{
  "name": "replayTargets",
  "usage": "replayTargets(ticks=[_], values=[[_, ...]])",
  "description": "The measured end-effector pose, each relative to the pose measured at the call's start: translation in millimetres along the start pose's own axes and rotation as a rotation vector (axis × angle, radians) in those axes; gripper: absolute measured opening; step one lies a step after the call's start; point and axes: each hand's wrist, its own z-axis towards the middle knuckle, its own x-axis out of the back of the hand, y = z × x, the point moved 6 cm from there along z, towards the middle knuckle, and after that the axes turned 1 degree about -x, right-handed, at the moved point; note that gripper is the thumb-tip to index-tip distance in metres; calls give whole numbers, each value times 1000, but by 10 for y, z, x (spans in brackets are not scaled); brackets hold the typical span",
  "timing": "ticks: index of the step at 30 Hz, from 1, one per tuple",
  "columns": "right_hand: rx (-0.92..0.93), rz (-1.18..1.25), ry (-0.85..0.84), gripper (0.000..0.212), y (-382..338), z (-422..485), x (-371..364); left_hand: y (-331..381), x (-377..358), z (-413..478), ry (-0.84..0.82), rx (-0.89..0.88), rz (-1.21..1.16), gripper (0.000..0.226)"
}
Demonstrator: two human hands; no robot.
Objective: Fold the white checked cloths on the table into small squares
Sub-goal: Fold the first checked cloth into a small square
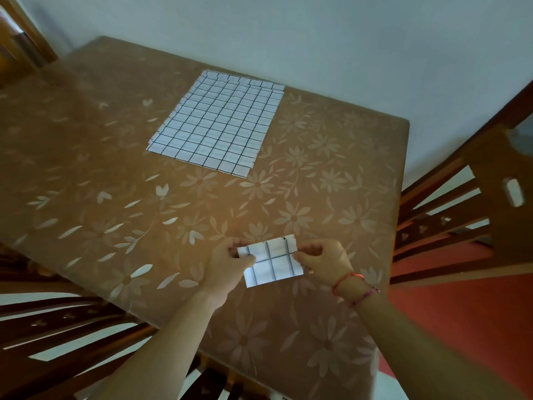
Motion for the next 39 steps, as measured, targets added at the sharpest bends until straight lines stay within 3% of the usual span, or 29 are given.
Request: replayTargets(ticks=[3, 8, 14, 21, 29, 39], values=[[-15, 65, 52, 13, -57, -107, 181, 59, -43, -18, -15, 53, -72, 15], [-61, 151, 144, 6, 27, -297, 548, 235, -295, -91, -99, 78, -162, 15], [-121, 225, 257, 4, 230, -479, 972, 439, -753, -124, -212, 44, -128, 17], [-203, 302, 330, 6, 431, -524, 1207, 581, -1099, -19, -211, -22, -41, 12], [-243, 192, 421, 25, 588, -190, 1269, 638, -1330, 378, -206, -56, 61, 12], [-260, 139, 434, 23, 833, 420, 1242, 574, -1616, 932, -145, -42, 195, 14]])
